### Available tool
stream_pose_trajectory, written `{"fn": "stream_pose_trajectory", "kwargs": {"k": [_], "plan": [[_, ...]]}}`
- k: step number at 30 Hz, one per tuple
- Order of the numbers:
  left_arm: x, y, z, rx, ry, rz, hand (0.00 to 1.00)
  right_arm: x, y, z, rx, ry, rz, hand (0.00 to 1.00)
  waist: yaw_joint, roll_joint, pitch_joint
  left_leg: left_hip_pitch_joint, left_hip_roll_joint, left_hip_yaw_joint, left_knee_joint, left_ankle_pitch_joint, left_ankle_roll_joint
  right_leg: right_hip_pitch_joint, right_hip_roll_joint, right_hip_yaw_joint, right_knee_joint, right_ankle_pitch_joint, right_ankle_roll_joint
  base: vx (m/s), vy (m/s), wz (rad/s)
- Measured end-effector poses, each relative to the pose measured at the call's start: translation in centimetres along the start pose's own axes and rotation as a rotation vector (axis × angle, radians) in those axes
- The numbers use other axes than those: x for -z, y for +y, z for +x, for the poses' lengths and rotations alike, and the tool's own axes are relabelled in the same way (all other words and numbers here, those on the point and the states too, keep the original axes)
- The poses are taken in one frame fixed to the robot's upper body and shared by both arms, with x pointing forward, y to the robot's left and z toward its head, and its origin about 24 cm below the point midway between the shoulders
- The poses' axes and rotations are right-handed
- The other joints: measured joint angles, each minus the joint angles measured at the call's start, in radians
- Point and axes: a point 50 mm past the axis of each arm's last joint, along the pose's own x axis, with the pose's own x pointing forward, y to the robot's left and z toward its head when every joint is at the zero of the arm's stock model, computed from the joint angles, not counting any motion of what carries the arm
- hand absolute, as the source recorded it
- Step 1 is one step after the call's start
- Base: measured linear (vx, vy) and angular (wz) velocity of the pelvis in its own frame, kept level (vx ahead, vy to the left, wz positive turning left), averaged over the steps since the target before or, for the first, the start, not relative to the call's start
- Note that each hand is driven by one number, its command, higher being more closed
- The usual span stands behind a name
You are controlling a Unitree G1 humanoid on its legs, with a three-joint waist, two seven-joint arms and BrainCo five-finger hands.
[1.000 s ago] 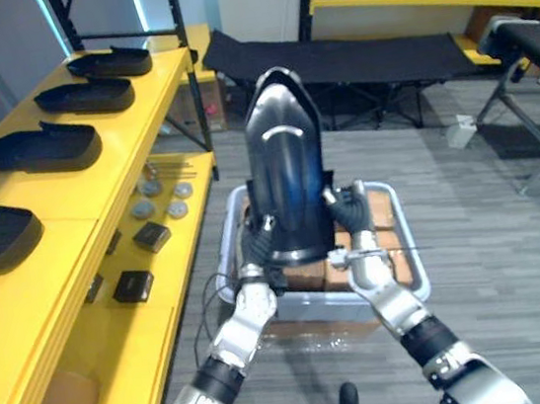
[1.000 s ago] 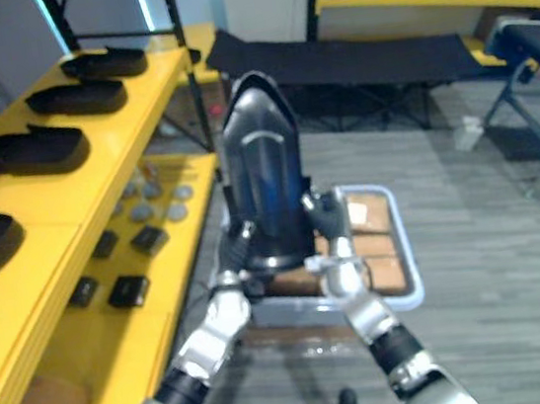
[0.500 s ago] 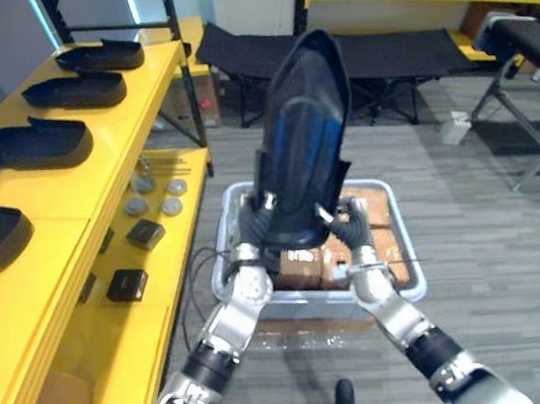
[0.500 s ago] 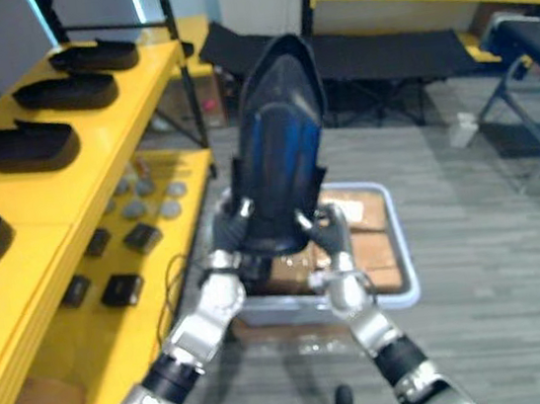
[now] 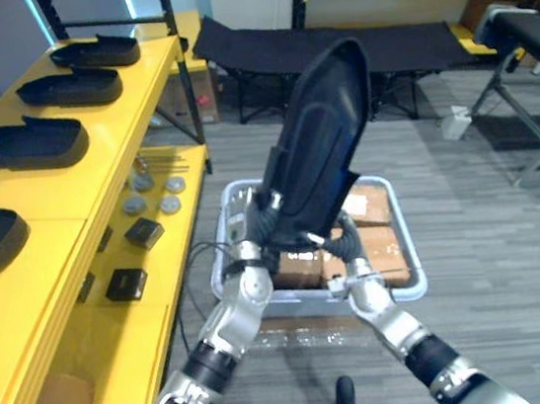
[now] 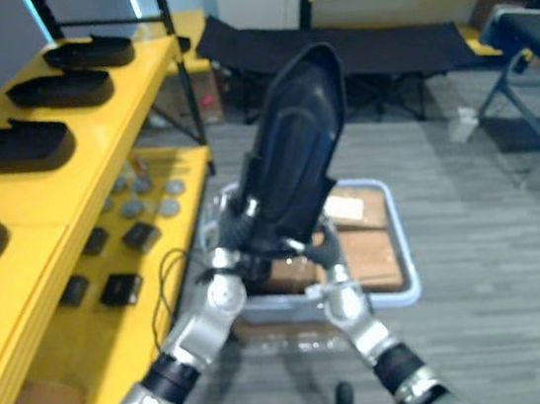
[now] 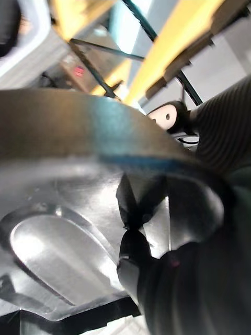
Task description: Walk over and take plastic housings, then place them on the shelf
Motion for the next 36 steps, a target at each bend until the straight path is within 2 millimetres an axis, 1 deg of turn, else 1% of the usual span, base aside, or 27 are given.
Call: {"fn": "stream_pose_trajectory", "kwargs": {"k": [4, 6, 7, 9, 10, 12, 14, 16, 18, 21, 23, 26, 29, 31, 34, 36], "plan": [[-0.1, 0.2, -0.2, -0.034, -0.02, 0.032, 1.0, -0.9, -0.6, 0.0, 0.036, -0.075, 0.102, 0.0, -0.001, 0.011, 0.007, 0.0, 0.0, -0.001, 0.0, -0.004, 0.002, 0.0, 0.002, 0.004, 0.0, 0.006, 0.007, 0.03, 0.004, -0.03], [0.6, 0.0, -0.8, -0.022, 0.017, 0.049, 1.0, -1.8, -1.4, -0.2, 0.077, -0.144, 0.164, 0.0, -0.003, 0.012, 0.008, 0.0, 0.0, -0.002, 0.0, -0.008, 0.004, 0.0, 0.003, 0.006, 0.0, 0.007, 0.009, 0.0, 0.0, 0.0], [0.8, -0.1, -1.1, -0.016, 0.029, 0.054, 1.0, -2.1, -1.6, -0.3, 0.083, -0.162, 0.179, 0.0, -0.004, 0.012, 0.008, 0.0, 0.0, -0.002, 0.0, -0.009, 0.005, 0.0, 0.003, 0.006, 0.0, 0.008, 0.01, 0.0, 0.0, 0.0], [1.7, -0.7, -2.2, 0.019, 0.078, 0.082, 1.0, -3.3, -1.9, -0.2, 0.081, -0.224, 0.232, 0.0, -0.01, 0.012, 0.008, 0.0, -0.002, 0.002, 0.005, -0.015, 0.007, -0.001, 0.001, 0.012, 0.0, 0.009, 0.012, 0.0, 0.015, -0.04], [1.8, -0.8, -2.5, 0.027, 0.086, 0.087, 1.0, -3.5, -1.9, -0.2, 0.076, -0.236, 0.237, 0.0, -0.011, 0.012, 0.008, 0.0, -0.002, 0.003, 0.007, -0.017, 0.008, -0.001, 0.001, 0.014, 0.0, 0.01, 0.013, 0.0, 0.016, -0.07], [2.1, -1.2, -3.2, 0.049, 0.103, 0.091, 1.0, -3.7, -2.5, -0.2, 0.099, -0.246, 0.25, 0.0, -0.01, 0.012, 0.008, 0.001, -0.006, 0.016, 0.02, -0.027, 0.011, -0.003, -0.002, 0.03, 0.0, 0.013, 0.016, -0.01, 0.026, -0.13], [2.2, -1.3, -3.2, 0.051, 0.106, 0.095, 1.0, -3.8, -3.3, -0.4, 0.13, -0.256, 0.26, 0.0, -0.014, 0.012, 0.008, 0.001, -0.013, 0.018, 0.021, -0.028, 0.013, -0.006, -0.008, 0.034, 0.0, 0.014, 0.019, -0.01, 0.032, -0.07], [2.4, -1.2, -3.1, 0.045, 0.11, 0.099, 1.0, -3.8, -4.5, -0.8, 0.177, -0.26, 0.275, 0.0, -0.024, 0.012, 0.008, 0.0, -0.019, 0.023, 0.031, -0.036, 0.017, -0.007, -0.014, 0.043, 0.0, 0.016, 0.022, -0.01, 0.034, -0.09], [2.5, -1.1, -3.1, 0.037, 0.115, 0.102, 1.0, -3.9, -5.3, -1.1, 0.203, -0.267, 0.282, 0.0, -0.025, 0.012, 0.008, -0.001, -0.018, 0.033, 0.053, -0.052, 0.017, -0.008, -0.013, 0.055, 0.0, 0.017, 0.023, 0.0, 0.02, -0.17], [2.7, -0.8, -3.0, 0.009, 0.127, 0.11, 1.0, -3.9, -6.7, -1.6, 0.256, -0.272, 0.283, 0.0, -0.031, 0.012, 0.008, -0.001, -0.02, 0.042, 0.055, -0.056, 0.018, -0.014, -0.014, 0.063, 0.0, 0.017, 0.024, 0.01, 0.009, -0.09], [3.2, -0.4, -2.8, -0.014, 0.156, 0.121, 1.0, -3.8, -7.2, -1.8, 0.272, -0.257, 0.278, 0.0, -0.035, 0.013, 0.009, -0.002, -0.019, 0.045, 0.054, -0.056, 0.018, -0.017, -0.013, 0.065, 0.001, 0.017, 0.024, 0.01, -0.003, -0.03], [4.5, 0.7, -2.4, -0.083, 0.223, 0.128, 1.0, -3.7, -8.2, -2.2, 0.303, -0.258, 0.271, 0.0, -0.047, 0.014, 0.013, -0.002, -0.02, 0.046, 0.053, -0.057, 0.018, -0.017, -0.013, 0.066, 0.001, 0.017, 0.024, 0.0, 0.0, 0.0], [5.8, 2.1, -2.0, -0.174, 0.277, 0.138, 1.0, -4.3, -9.1, -2.8, 0.334, -0.292, 0.274, 0.0, -0.051, 0.013, 0.025, 0.0, -0.021, 0.048, 0.054, -0.059, 0.02, -0.016, -0.013, 0.072, 0.002, 0.018, 0.025, 0.0, 0.0, 0.0], [6.7, 2.8, -2.2, -0.219, 0.328, 0.131, 1.0, -4.6, -9.6, -3.1, 0.347, -0.31, 0.274, 0.0, -0.052, 0.014, 0.026, 0.001, -0.021, 0.049, 0.053, -0.06, 0.021, -0.016, -0.013, 0.076, 0.003, 0.019, 0.025, 0.0, 0.0, 0.0], [8.3, 4.1, -2.5, -0.305, 0.419, 0.081, 1.0, -5.4, -10.5, -3.7, 0.371, -0.355, 0.278, 0.0, -0.052, 0.013, 0.026, 0.002, -0.023, 0.05, 0.053, -0.06, 0.022, -0.016, -0.014, 0.079, 0.002, 0.019, 0.026, 0.0, 0.0, 0.0], [9.9, 5.3, -3.3, -0.401, 0.512, -0.02, 1.0, -5.9, -11.4, -4.3, 0.387, -0.384, 0.301, 0.0, -0.051, 0.014, 0.026, 0.002, -0.024, 0.051, 0.054, -0.061, 0.024, -0.016, -0.014, 0.079, 0.009, 0.02, 0.027, 0.0, 0.0, 0.0]]}}
